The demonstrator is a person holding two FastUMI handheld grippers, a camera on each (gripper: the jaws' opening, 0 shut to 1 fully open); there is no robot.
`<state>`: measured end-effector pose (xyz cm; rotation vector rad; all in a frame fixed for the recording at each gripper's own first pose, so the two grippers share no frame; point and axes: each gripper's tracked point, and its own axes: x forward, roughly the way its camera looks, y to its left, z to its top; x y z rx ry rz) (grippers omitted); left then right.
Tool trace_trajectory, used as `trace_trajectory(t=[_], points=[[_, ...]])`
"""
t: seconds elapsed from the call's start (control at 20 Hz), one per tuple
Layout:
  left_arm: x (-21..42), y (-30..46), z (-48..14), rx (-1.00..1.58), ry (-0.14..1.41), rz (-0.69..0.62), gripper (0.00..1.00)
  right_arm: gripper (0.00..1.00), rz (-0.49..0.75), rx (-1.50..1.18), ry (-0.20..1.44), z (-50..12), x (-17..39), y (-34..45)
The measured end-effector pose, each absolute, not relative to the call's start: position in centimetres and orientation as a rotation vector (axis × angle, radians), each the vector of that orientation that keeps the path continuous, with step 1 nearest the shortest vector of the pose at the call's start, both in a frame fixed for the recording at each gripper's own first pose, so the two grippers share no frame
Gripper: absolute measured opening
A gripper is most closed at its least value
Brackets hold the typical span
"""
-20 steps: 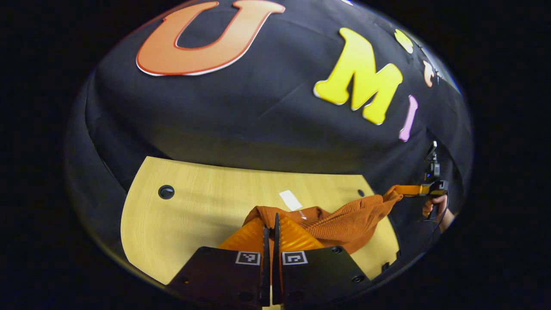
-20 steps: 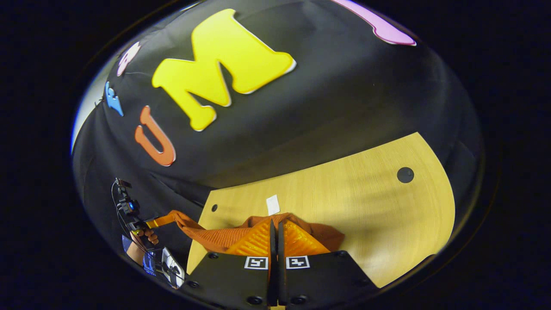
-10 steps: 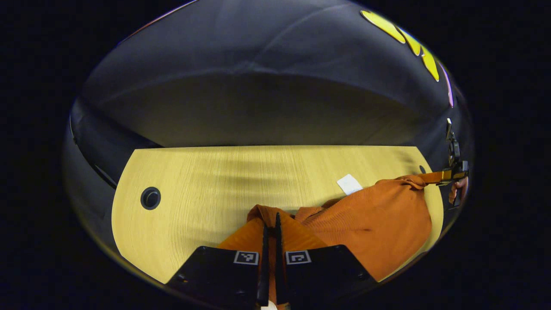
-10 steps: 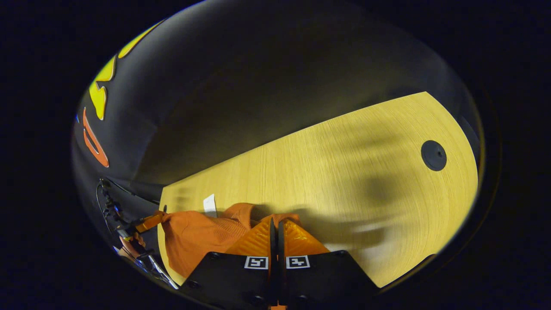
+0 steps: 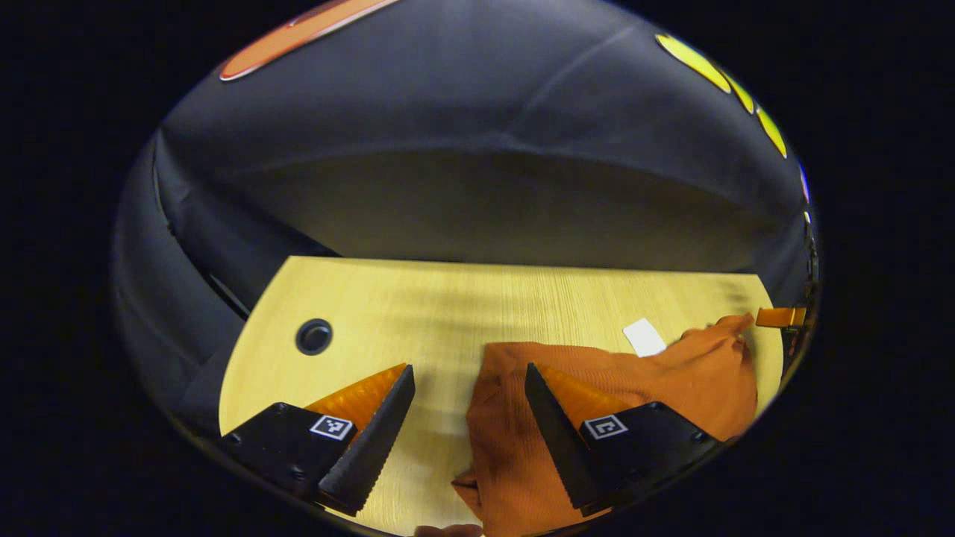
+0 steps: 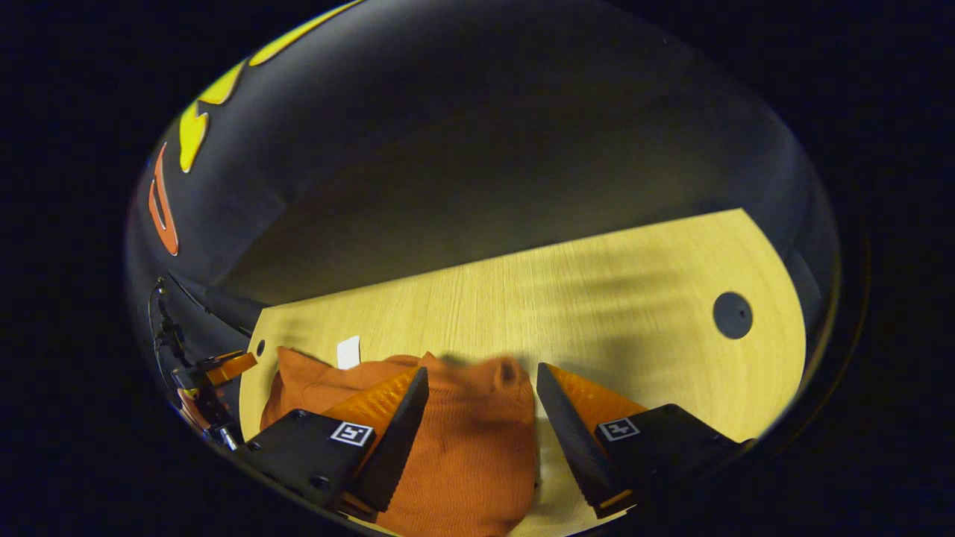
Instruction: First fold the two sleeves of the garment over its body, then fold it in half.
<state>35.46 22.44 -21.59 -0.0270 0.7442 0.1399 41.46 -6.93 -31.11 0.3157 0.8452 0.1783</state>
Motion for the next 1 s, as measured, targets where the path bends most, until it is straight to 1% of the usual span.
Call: trace_trajectory(t=[0.1, 0.15, 0.3, 0.4, 0.45, 0.55, 0.6, 0.65, 0.7, 0.75, 0.8, 0.85, 0.9, 0.95, 1.0], points=[[35.0, 22.6, -18.9, -0.097, 0.675, 0.162, 0.96, 0.94, 0.149, 0.292, 0.762, -27.5, 40.4, -7.3], [34.2, 23.0, -17.6, -0.133, 0.637, 0.166, 0.96, 0.97, 0.14, 0.272, 0.715, -25.4, 39.6, -7.5], [31.9, 23.1, -14.0, -0.161, 0.513, 0.173, 0.97, 0.98, 0.123, 0.211, 0.567, -17.7, 35.3, -7.1], [28.1, 21.7, -9.5, -0.166, 0.449, 0.168, 0.96, 0.99, 0.124, 0.181, 0.467, -12.0, 30.7, -6.4], [25.9, 21.1, -7.0, -0.175, 0.406, 0.173, 0.98, 0.98, 0.129, 0.174, 0.415, -9.2, 28.0, -5.6], [20.5, 19.7, -1.4, -0.191, 0.32, 0.153, 0.98, 0.98, 0.153, 0.153, 0.327, -4.5, 21.5, -3.6], [18.2, 18.7, 0.5, -0.177, 0.275, 0.125, 0.98, 0.94, 0.16, 0.138, 0.29, -2.6, 18.4, -2.9], [16.0, 17.6, 2.1, -0.151, 0.246, 0.098, 0.98, 0.98, 0.161, 0.124, 0.246, -0.9, 15.2, -2.3], [13.9, 16.9, 3.2, -0.121, 0.214, 0.093, 1.0, 0.98, 0.155, 0.117, 0.188, 0.7, 12.8, -2.1], [11.8, 16.4, 4.3, -0.092, 0.176, 0.1, 0.98, 0.97, 0.142, 0.111, 0.157, 1.8, 10.0, -1.9], [9.4, 16.0, 5.9, -0.07, 0.134, 0.109, 1.0, 0.97, 0.136, 0.098, 0.126, 2.7, 7.6, -1.8], [7.3, 15.4, 7.1, -0.058, 0.099, 0.121, 0.98, 0.92, 0.13, 0.086, 0.104, 3.6, 5.3, -1.6], [5.2, 14.8, 7.7, -0.055, 0.073, 0.134, 0.97, 0.93, 0.118, 0.077, 0.094, 4.1, 3.3, -1.6], [3.5, 14.2, 8.0, -0.058, 0.055, 0.143, 0.97, 0.96, 0.111, 0.074, 0.091, 4.3, 1.4, -1.5], [2.1, 13.8, 8.2, -0.06, 0.034, 0.146, 0.97, 0.97, 0.119, 0.08, 0.09, 4.5, -0.2, -0.9]])
